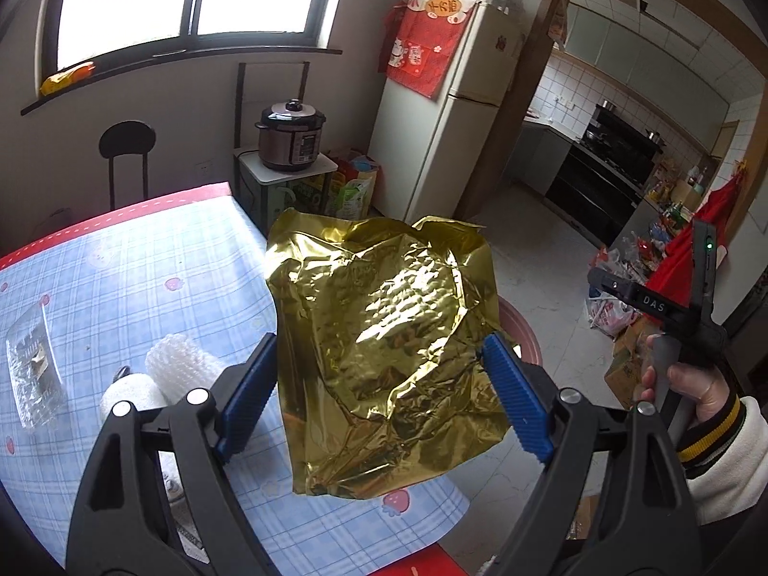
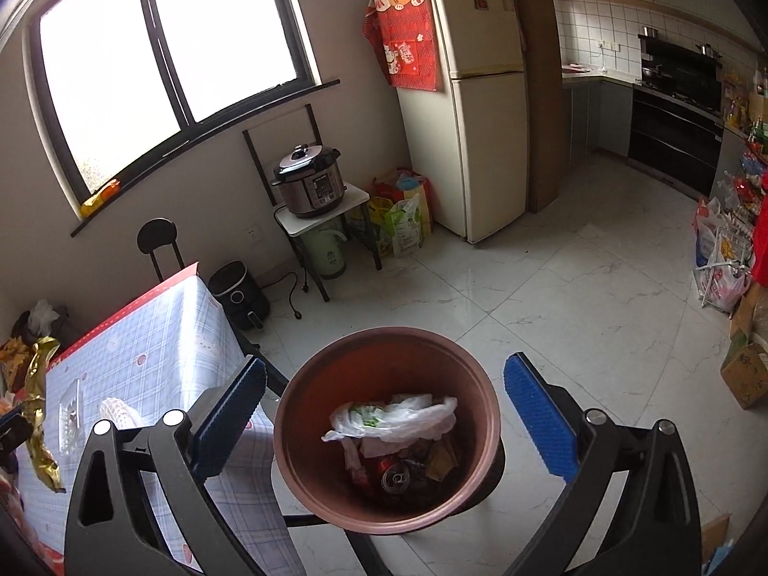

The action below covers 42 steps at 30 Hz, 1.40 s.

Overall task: Collect trash
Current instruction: 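Carry the plastic bag over the bin and open the right tool while the left tool carries the foil, then open the left tool to drop the gold foil packet into the bin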

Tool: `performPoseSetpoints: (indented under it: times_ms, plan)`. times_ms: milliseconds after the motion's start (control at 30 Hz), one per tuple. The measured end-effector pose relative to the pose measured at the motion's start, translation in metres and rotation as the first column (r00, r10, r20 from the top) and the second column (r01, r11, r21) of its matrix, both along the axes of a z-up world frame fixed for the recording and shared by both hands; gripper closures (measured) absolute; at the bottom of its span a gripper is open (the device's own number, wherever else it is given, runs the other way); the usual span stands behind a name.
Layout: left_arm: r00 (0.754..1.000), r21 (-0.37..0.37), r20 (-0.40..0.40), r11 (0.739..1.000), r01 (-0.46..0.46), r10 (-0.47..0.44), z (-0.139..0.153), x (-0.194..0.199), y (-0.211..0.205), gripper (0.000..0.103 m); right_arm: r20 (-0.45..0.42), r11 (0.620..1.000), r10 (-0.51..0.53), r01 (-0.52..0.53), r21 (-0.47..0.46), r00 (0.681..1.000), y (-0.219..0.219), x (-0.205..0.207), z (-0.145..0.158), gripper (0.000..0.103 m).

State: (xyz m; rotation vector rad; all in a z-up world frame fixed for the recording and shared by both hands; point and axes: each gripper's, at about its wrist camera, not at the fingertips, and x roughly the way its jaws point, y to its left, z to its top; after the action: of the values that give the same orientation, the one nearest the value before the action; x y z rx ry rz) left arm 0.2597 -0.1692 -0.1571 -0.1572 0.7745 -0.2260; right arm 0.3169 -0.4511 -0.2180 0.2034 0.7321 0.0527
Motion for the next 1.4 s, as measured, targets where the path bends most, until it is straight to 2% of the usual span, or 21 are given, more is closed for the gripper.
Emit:
performPoseSetpoints:
  times_ms: [167,433,633,700,800,1000,1233,1400]
  plan:
    - [0.996,0.018,-0.003,0.996,0.091,-0.091,-0.003,0.025,-0.045,0.018,-0.018,0.999,-0.034,0.034,0.001,0.999,-0.017,-0.02,-0.001,0.005]
    - [0.976,0.036,-0.021,0.976,0.216,-0.216,-0.016,0.057,-0.117,0.018,-0.03,0.996,-0.087,0.087,-0.007,0.996,-0.048,-0.046,-0.002,0.005]
    - [0.966,0.061,-0.019,0.964,0.26,-0.259,-0.021,0.086,-0.154,0.017,-0.038,0.99,-0.142,0.142,-0.004,0.989,-0.071,-0.059,-0.003,0.005]
    - [0.965,0.067,-0.016,0.962,0.264,-0.263,-0.021,0.094,-0.161,0.009,-0.042,0.988,-0.153,0.153,-0.001,0.987,-0.076,-0.062,-0.004,0.005]
    - [0.963,0.101,0.002,0.958,0.267,-0.269,-0.018,0.098,-0.168,0.007,-0.041,0.987,-0.158,0.158,0.003,0.987,-0.078,-0.066,-0.004,0.005]
    - [0.967,0.131,0.014,0.959,0.25,-0.254,-0.011,0.09,-0.156,0.006,-0.03,0.992,-0.125,0.125,0.018,0.992,-0.07,-0.064,0.001,0.005]
    - [0.991,0.117,0.048,0.986,0.115,-0.122,0.004,0.069,-0.1,0.006,-0.006,0.998,-0.049,0.049,0.035,0.999,-0.044,-0.054,0.013,0.005]
    - [0.996,0.095,0.091,0.995,-0.006,-0.003,0.021,0.039,-0.048,0.006,0.009,0.999,0.028,-0.028,0.044,1.0,-0.016,-0.045,0.021,0.005]
